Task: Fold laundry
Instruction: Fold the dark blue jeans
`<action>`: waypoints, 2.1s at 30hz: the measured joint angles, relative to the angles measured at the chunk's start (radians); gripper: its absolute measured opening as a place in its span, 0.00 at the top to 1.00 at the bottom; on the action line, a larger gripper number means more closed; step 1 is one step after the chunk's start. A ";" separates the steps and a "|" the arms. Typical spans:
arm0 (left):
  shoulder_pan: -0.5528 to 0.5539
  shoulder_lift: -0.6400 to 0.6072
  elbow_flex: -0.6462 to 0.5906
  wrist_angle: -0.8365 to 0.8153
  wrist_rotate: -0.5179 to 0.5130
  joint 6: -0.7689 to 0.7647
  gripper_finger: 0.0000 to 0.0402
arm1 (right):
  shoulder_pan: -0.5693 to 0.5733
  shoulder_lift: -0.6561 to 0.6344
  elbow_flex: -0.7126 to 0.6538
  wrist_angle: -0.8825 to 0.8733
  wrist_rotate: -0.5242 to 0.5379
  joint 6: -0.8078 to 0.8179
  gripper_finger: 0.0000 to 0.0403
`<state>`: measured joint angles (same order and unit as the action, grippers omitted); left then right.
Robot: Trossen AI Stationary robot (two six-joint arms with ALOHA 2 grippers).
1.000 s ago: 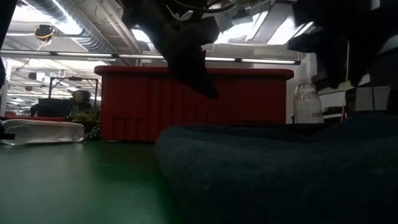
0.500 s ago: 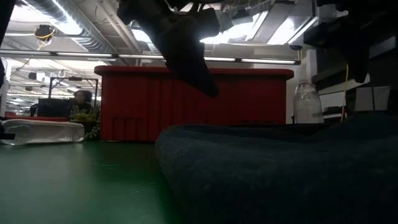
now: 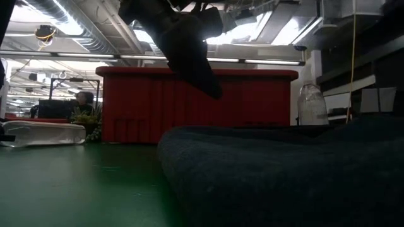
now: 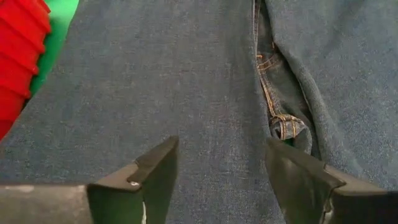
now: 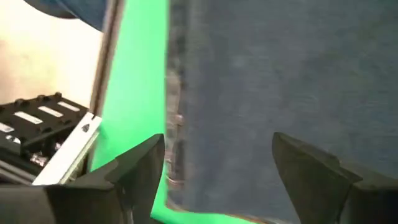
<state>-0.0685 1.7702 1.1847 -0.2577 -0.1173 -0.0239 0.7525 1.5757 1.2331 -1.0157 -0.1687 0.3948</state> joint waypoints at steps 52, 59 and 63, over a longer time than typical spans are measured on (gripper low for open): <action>0.000 0.001 0.000 0.008 0.005 0.000 0.43 | 0.225 0.387 0.003 0.019 0.175 0.252 0.70; -0.005 -0.028 -0.001 -0.001 0.007 0.009 0.44 | 0.154 0.393 0.067 -0.075 0.165 0.146 0.92; -0.021 -0.084 -0.001 -0.009 0.005 0.041 0.44 | 0.099 0.383 0.126 -0.142 0.179 0.067 0.92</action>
<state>-0.0891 1.6860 1.1835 -0.2667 -0.1123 0.0174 0.8513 1.9587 1.3595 -1.1580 0.0106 0.4621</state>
